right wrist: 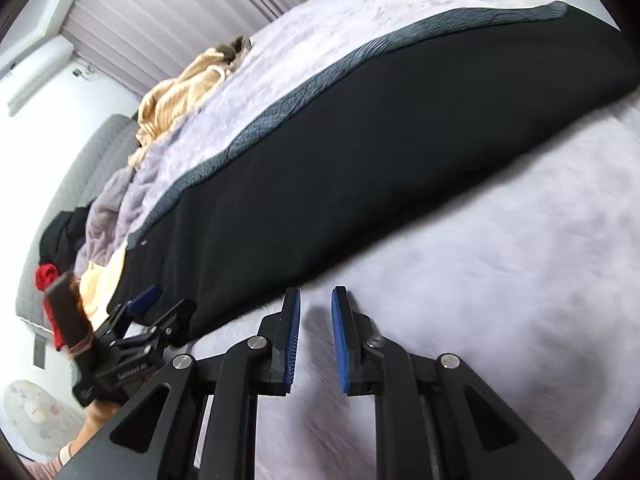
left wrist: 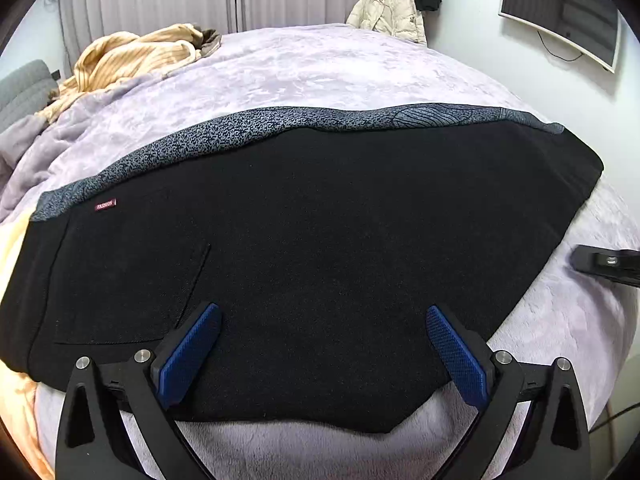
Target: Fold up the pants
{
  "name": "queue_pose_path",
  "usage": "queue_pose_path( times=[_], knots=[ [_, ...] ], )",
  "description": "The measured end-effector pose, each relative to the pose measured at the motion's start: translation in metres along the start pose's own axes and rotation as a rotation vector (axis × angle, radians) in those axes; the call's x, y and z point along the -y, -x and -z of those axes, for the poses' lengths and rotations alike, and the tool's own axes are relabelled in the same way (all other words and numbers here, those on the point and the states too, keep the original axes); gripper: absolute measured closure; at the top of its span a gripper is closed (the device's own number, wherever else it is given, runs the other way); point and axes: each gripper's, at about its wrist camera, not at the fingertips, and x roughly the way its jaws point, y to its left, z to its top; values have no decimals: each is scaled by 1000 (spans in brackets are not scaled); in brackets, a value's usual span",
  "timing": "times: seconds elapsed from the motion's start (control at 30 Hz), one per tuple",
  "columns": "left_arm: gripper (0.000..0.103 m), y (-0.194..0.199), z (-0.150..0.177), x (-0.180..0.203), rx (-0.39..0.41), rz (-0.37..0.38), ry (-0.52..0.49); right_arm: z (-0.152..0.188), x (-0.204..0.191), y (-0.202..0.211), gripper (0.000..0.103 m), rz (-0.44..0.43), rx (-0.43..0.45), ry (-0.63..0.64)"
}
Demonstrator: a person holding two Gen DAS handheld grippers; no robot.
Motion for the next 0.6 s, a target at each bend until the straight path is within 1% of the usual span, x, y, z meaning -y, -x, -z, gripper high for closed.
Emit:
queue_pose_path(
  times=[0.03,0.1,0.13,0.17,0.2,0.3,0.4,0.47,0.53,0.57,0.6],
  knots=[
    [0,1,0,3,8,-12,-5,1,6,9,84,-4,26,-14],
    [0,1,1,9,27,-30,-4,1,22,29,77,6,80,-54],
    [0,-1,1,10,36,-31,-1,1,33,40,71,7,105,-84],
    [0,-2,1,7,43,-29,1,4,41,47,69,7,126,-112],
    [0,-1,3,2,49,-26,4,0,49,52,69,7,146,-140],
    [0,1,10,2,61,-29,4,-7,88,86,69,27,229,-221],
    [0,2,12,2,70,-31,6,-27,123,110,69,52,304,-308],
    [0,4,13,2,72,-32,7,-42,147,115,69,53,333,-381],
    [0,4,13,2,72,-34,6,-56,166,110,68,36,351,-448],
    [0,4,13,2,72,-36,5,-64,174,108,68,47,350,-458],
    [0,3,13,3,72,-39,5,-72,181,104,68,76,349,-456]
  ],
)
